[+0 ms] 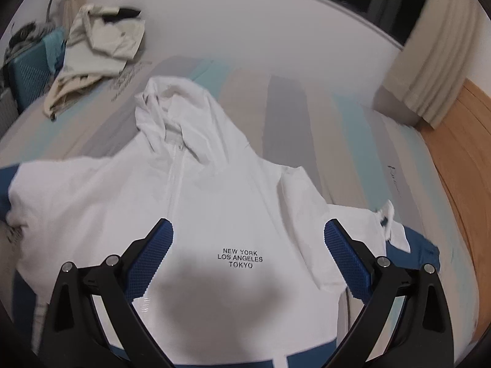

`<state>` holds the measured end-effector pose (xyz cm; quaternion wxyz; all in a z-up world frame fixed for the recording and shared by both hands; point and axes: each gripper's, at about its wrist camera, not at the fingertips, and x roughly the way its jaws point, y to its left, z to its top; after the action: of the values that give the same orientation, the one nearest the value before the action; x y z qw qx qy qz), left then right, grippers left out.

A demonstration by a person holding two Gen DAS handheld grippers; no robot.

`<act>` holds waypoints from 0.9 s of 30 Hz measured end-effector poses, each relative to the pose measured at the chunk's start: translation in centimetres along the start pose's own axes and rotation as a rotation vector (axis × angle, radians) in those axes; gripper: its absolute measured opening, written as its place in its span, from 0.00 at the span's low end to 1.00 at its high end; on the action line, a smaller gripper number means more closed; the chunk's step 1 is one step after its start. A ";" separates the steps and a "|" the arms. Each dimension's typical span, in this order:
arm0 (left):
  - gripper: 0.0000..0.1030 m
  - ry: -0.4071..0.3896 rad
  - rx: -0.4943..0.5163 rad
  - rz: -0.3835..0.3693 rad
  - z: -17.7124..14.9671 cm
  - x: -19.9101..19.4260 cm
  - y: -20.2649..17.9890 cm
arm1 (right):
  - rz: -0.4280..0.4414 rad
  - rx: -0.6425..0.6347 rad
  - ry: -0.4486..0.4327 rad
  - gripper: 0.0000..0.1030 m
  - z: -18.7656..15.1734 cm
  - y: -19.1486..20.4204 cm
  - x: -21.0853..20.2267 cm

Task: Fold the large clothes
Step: 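Lower the left tool onto the blue sleeve cuff and grasp it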

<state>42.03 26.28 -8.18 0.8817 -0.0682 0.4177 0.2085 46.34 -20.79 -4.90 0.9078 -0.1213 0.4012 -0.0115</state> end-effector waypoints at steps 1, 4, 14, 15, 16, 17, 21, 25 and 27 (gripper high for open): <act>0.95 0.006 -0.016 0.028 -0.1 0.8 2.1 | 0.010 -0.011 0.007 0.92 0.0 0.0 0.6; 0.95 0.032 -0.073 0.096 -0.1 2.5 8.0 | 0.040 -0.062 0.028 0.92 0.0 0.7 2.4; 0.95 0.142 -0.226 0.190 0.1 5.0 23.6 | 0.076 -0.105 0.100 0.92 0.3 3.9 6.1; 0.95 0.147 -0.228 0.193 0.1 5.3 24.4 | 0.076 -0.108 0.098 0.92 0.4 4.3 6.2; 0.95 0.156 -0.218 0.198 0.1 5.8 25.0 | 0.069 -0.112 0.097 0.92 0.6 4.6 6.3; 0.95 0.168 -0.215 0.193 0.2 6.2 25.5 | 0.066 -0.112 0.096 0.92 0.7 4.8 6.5; 0.94 0.174 -0.221 0.135 0.5 7.2 26.3 | 0.074 -0.104 0.100 0.92 1.2 5.6 6.8; 0.94 0.192 -0.303 0.101 0.5 8.6 27.9 | 0.071 -0.111 0.101 0.92 1.5 6.1 7.3; 0.94 0.197 -0.319 0.109 0.5 9.3 28.6 | 0.073 -0.097 0.109 0.92 1.5 6.1 7.8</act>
<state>35.47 55.22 -13.44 0.8021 -0.2044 0.4666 0.3117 52.23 -15.52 -11.01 0.8777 -0.1493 0.4541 0.0345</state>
